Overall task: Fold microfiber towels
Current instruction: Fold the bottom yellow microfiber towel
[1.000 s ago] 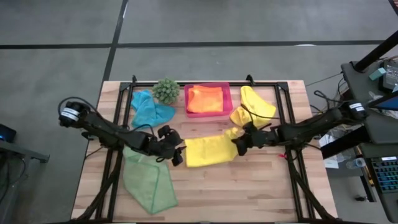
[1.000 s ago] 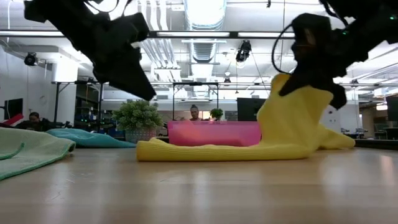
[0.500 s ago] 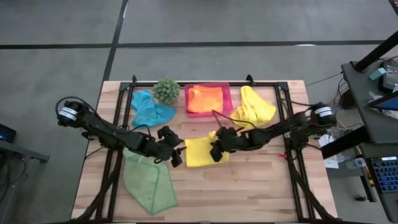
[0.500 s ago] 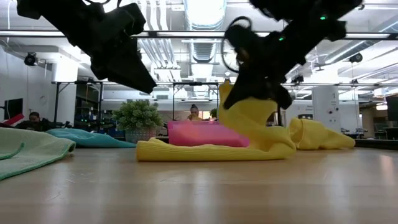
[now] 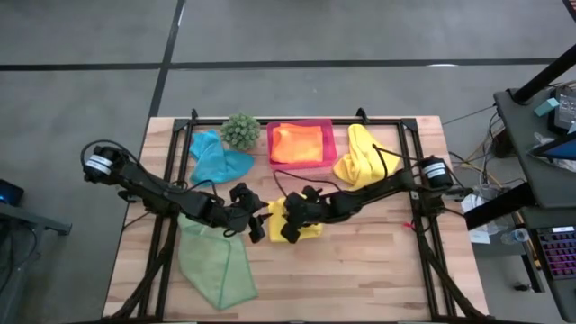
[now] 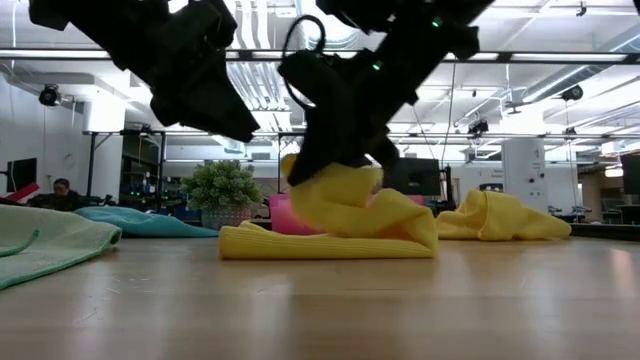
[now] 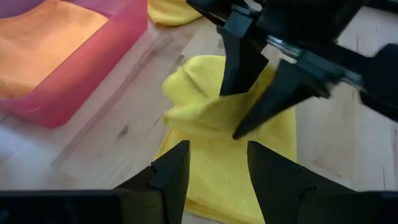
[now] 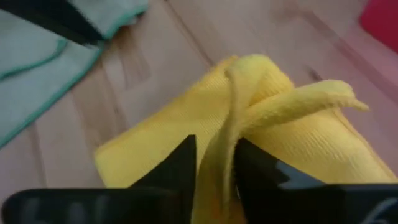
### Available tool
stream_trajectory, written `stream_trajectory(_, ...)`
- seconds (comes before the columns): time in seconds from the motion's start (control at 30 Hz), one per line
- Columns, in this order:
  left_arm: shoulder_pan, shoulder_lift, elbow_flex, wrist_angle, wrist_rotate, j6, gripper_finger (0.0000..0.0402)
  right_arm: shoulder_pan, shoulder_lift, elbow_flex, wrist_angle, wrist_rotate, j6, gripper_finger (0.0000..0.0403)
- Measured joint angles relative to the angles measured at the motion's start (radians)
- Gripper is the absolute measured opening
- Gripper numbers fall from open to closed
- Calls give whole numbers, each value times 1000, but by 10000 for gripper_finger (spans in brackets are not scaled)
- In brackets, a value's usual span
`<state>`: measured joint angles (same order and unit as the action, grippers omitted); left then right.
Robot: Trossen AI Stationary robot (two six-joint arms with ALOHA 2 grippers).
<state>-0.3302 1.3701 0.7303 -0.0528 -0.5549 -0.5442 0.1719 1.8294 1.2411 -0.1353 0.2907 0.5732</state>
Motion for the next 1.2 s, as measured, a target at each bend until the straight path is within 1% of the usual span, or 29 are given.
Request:
stream_trajectory(0.1,0,0,0,11,0,0,146,0,5,22,-17,-11,-48,136)
stream_trajectory(0.27,0,1,0,36,0,0,146,0,-19,21,-23,-13,-109,188)
stream_trajectory(0.4,-2,1,-1,43,7,-1,146,11,-58,9,-83,-10,-200,214)
stream_trajectory(0.47,-5,1,-1,62,42,3,146,27,-93,-17,-100,-5,-271,219)
stream_trajectory(0.57,-14,9,-1,74,111,52,146,59,-158,-79,-98,-7,-362,221)
stream_trajectory(0.67,-24,24,4,72,176,95,146,77,-230,-165,-87,-5,-417,219)
stream_trajectory(0.77,-36,71,12,114,206,117,146,102,-290,-272,-57,4,-507,213)
stream_trajectory(0.83,-46,118,8,131,204,131,146,117,-319,-351,14,-3,-540,207)
stream_trajectory(0.97,-53,231,8,247,163,133,146,124,-351,-481,197,-1,-559,192)
stream_trajectory(1.03,-51,279,17,287,132,134,146,125,-354,-524,269,-3,-563,184)
stream_trajectory(1.1,-51,317,36,288,107,133,146,127,-352,-557,332,-12,-566,178)
stream_trajectory(1.2,-50,353,66,291,94,133,146,125,-338,-585,389,-28,-567,168)
